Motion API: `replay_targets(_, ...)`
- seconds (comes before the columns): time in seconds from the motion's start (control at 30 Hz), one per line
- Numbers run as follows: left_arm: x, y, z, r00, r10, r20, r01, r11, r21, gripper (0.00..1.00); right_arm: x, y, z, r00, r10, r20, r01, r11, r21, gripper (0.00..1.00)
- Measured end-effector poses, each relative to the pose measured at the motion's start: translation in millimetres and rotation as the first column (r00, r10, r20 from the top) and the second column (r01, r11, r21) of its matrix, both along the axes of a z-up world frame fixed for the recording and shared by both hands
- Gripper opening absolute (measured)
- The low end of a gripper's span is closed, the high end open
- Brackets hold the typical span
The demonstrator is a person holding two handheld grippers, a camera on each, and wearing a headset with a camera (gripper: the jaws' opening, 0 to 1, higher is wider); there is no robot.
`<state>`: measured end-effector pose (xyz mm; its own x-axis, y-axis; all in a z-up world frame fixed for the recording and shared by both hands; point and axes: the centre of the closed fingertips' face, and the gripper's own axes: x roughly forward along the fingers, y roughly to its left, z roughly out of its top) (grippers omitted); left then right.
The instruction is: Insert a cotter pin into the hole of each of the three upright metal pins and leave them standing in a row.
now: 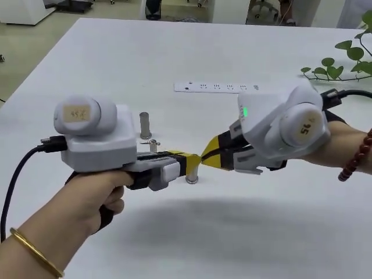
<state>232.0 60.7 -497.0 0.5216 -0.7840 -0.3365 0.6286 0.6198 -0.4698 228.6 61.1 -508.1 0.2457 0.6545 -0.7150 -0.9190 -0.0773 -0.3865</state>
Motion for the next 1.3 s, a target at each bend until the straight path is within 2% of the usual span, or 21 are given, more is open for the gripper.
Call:
replay_targets(0.1, -0.6, 0.2, -0.3, 1.0, -0.013, 0.015, 0.013, 1.0, 0.01, 0.0, -0.2, -0.2, 0.0, 0.999, -0.028, -0.043, 0.03, 0.999, 0.028, 0.0)
replay_targets(0.2, -0.9, 2.4, -0.7, 0.998, -0.03, 0.056, 0.027, 0.999, 0.046, 0.0, -1.4, -1.0, -0.3, 0.993, -0.061, -0.098, 0.066, 0.996, 0.052, 0.0)
replay_targets(0.3, -2.1, 4.7, -2.5, 0.998, -0.035, 0.061, 0.031, 0.998, 0.059, 0.0, 1.2, -3.0, -2.9, 0.986, -0.088, -0.141, 0.099, 0.992, 0.073, 0.0)
replay_targets(0.33, -3.4, 5.9, -3.6, 0.997, -0.042, 0.067, 0.037, 0.997, 0.069, 0.0, 0.1, -3.0, -4.0, 0.979, -0.104, -0.175, 0.121, 0.989, 0.087, 0.0)
replay_targets(0.5, -8.9, 11.4, -7.0, 0.993, -0.07, 0.095, 0.06, 0.993, 0.1, 0.0, -5.4, -4.4, -6.6, 0.951, -0.143, -0.274, 0.179, 0.977, 0.114, 0.05)
replay_targets(0.6, -12.3, 14.0, -7.1, 0.989, -0.089, 0.116, 0.077, 0.991, 0.109, 0.0, -11.7, -4.0, -7.5, 0.924, -0.157, -0.349, 0.214, 0.968, 0.131, 0.07)
replay_targets(0.67, -14.9, 15.0, -6.1, 0.986, -0.105, 0.132, 0.091, 0.99, 0.11, 0.0, -15.9, -3.4, -7.4, 0.896, -0.159, -0.414, 0.242, 0.958, 0.155, 0.08)
replay_targets(0.73, -18.4, 15.1, -5.5, 0.982, -0.127, 0.141, 0.112, 0.987, 0.113, 0.0, -18.5, -3.4, -7.5, 0.876, -0.159, -0.455, 0.259, 0.951, 0.167, 0.1)
replay_targets(0.83, -23.3, 14.7, -5.2, 0.973, -0.165, 0.16, 0.146, 0.981, 0.128, 0.0, -24.2, -3.4, -7.4, 0.82, -0.155, -0.55, 0.304, 0.934, 0.189, 0.11)
replay_targets(0.87, -24.1, 14.9, -5.1, 0.971, -0.172, 0.164, 0.151, 0.98, 0.132, 0.0, -25.0, -3.9, -7.8, 0.816, -0.148, -0.558, 0.302, 0.933, 0.194, 0.11)
replay_targets(0.9, -25.6, 14.9, -4.4, 0.968, -0.183, 0.171, 0.162, 0.978, 0.132, 0.0, -25.9, -4.6, -8.2, 0.803, -0.146, -0.578, 0.313, 0.928, 0.2, 0.11)
replay_targets(0.97, -28.1, 15.0, -2.2, 0.964, -0.197, 0.178, 0.177, 0.977, 0.122, 0.0, -28.2, -5.3, -8.3, 0.784, -0.135, -0.606, 0.322, 0.923, 0.212, 0.11)
replay_targets(1.0, -29.1, 15.0, -1.3, 0.962, -0.203, 0.182, 0.184, 0.976, 0.119, 0.0, -28.5, -5.3, -8.1, 0.781, -0.13, -0.61, 0.324, 0.92, 0.219, 0.11)
replay_targets(1.07, -32.5, 13.9, 1.1, 0.951, -0.23, 0.204, 0.21, 0.971, 0.118, 0.0, -34.0, -4.7, -7.2, 0.761, -0.109, -0.64, 0.324, 0.918, 0.229, 0.11)
replay_targets(1.1, -34.4, 13.3, 2.4, 0.946, -0.241, 0.216, 0.22, 0.968, 0.118, 0.0, -35.3, -4.8, -7.1, 0.758, -0.103, -0.644, 0.322, 0.918, 0.233, 0.11)
replay_targets(1.3, -44.0, 9.5, 5.3, 0.928, -0.291, 0.232, 0.273, 0.956, 0.107, 0.0, -47.4, 0.8, -1.8, 0.744, -0.035, -0.667, 0.29, 0.917, 0.275, 0.11)
